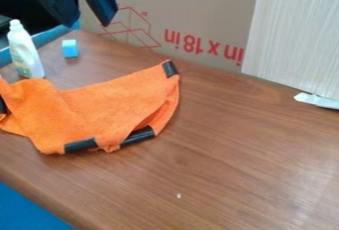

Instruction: Move the cloth from the top left side of the table to the centre

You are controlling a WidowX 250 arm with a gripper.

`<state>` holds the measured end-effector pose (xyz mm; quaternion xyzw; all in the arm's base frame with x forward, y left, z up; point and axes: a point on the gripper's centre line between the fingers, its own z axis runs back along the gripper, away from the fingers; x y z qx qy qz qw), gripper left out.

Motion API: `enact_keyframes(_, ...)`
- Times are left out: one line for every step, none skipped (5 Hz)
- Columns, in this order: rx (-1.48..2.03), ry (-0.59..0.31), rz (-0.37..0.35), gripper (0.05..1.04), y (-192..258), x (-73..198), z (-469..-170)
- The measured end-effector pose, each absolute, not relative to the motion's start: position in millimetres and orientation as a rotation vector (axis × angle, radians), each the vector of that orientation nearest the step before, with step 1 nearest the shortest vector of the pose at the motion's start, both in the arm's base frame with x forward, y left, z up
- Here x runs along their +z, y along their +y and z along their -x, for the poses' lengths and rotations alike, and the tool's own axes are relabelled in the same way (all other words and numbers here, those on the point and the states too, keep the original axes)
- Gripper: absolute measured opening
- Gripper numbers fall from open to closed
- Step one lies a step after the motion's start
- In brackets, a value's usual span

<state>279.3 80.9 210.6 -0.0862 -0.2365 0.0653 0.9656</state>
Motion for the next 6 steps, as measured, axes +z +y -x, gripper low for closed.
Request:
enact_keyframes(0.135, -0.462, 0.181, 0.999, 81.2, 205.2, -279.8)
enact_keyframes(0.135, -0.461, 0.18, 0.999, 81.4, 205.1, -279.7)
enact_keyframes(0.135, -0.461, 0.178, 0.999, 81.7, 204.4, -280.6)
enact_keyframes(0.122, -0.366, 0.11, 0.999, 106.6, 152.3, -299.8)
enact_keyframes(0.048, -0.328, 0.059, 0.999, 119.3, 128.5, -309.1)
enact_keyframes(-0.034, -0.335, 0.014, 0.999, 125.6, 119.8, -313.8)
